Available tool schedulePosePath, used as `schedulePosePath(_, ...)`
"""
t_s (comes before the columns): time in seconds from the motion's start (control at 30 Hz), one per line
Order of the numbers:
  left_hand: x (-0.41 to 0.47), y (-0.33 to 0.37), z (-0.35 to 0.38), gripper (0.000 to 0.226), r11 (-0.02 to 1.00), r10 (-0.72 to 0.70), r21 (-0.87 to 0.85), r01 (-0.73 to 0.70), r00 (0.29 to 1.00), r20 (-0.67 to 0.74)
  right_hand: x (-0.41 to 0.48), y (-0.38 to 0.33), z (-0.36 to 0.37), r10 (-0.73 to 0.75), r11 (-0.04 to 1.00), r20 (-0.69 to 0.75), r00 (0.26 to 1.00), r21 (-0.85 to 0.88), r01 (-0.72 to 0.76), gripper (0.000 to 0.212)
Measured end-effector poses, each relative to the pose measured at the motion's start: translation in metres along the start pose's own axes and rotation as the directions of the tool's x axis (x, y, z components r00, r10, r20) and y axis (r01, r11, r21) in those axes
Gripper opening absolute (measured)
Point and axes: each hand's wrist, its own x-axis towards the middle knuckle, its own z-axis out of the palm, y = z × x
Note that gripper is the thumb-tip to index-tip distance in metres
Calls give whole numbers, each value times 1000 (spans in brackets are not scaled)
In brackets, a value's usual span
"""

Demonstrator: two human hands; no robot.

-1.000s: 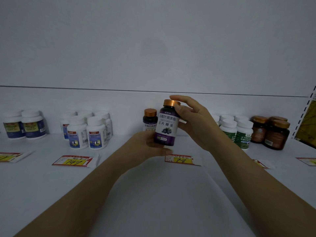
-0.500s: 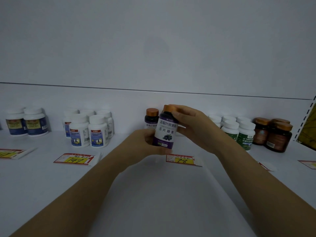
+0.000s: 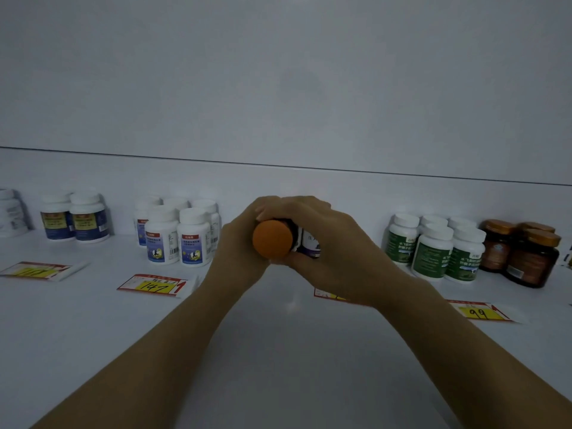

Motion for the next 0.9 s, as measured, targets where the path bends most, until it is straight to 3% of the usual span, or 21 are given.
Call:
schedulePosePath(0.1,9,2,-1,49,999,8,36,-11,998,69,0,1,-6,45,997,-51,998,71,-42,54)
schedulePosePath(0.2,13,7,-1,51,996,5,-86,14,974,226,1,6,-18,259,938,-119,958,266,-221,53)
schedulePosePath(0.27,11,16,-3,44,962,-116,-194,194,928,355,3,13,-28,483,793,-101,870,471,-386,41)
schedulePosePath(0.37,9,23,2,44,807,-282,-317,499,796,536,3,25,-33,740,442,129,661,647,-621,30)
schedulePosePath(0.43,8,26,5,48,706,-376,-306,638,704,602,-1,28,-29,807,246,282,518,637,-730,31)
schedulePosePath(0.5,4,27,8,53,662,-436,-240,710,626,646,-7,31,-24,809,156,378,449,598,-786,37)
schedulePosePath(0.57,3,27,7,55,641,-453,-210,738,585,673,-11,33,-22,800,130,427,421,562,-817,40)
schedulePosePath(0.7,3,23,6,50,661,-429,-210,720,592,682,-10,35,-22,790,134,434,432,566,-814,40)
schedulePosePath(0.8,6,19,7,44,675,-420,-231,700,623,660,-7,35,-25,777,224,360,516,609,-761,35)
schedulePosePath(0.9,7,14,9,28,812,-360,-180,554,720,593,-5,36,-30,750,366,237,618,629,-686,28)
